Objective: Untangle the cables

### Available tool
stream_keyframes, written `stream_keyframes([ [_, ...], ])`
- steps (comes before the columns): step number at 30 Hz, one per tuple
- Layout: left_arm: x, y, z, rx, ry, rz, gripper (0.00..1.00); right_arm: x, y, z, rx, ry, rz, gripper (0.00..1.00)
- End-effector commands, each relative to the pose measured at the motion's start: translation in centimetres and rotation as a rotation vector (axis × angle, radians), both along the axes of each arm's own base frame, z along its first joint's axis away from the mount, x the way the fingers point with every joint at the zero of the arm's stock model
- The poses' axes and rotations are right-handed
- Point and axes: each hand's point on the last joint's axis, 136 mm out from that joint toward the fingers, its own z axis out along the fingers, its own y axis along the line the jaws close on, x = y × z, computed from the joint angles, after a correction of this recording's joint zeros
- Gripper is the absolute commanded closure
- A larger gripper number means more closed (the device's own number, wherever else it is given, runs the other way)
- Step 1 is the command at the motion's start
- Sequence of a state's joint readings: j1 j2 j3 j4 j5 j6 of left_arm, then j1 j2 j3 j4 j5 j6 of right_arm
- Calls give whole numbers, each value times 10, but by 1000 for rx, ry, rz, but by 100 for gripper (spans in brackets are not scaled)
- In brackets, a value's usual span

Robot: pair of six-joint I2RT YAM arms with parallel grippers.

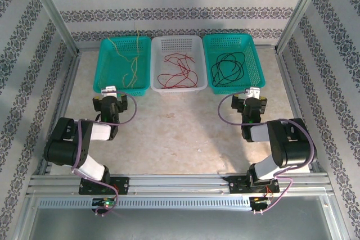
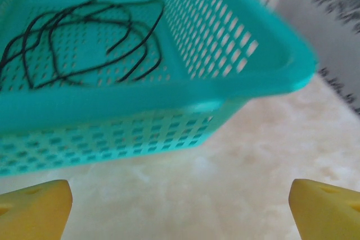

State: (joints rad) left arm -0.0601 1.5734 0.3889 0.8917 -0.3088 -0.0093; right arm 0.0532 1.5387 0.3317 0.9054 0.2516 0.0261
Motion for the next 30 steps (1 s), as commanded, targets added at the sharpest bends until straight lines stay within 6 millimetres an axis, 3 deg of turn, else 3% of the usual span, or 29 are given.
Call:
stream_keyframes([
  [1,4,-9,0,-91,-22,-92,1,18,17,27,81,-92,127,2],
  [3,6,-9,7,-68,-93,-101,1,19,17,28,81,-97,127,2],
  [12,6,-14,4,-69,-65,-123,1,18,17,27,79,-95,129,2],
  [15,11,-33,1,-78,-28,-236,1,18,17,27,80,-96,129,2],
  [30,11,-33,1,-75,-36,-238,1,19,20,27,83,-91,149,2],
])
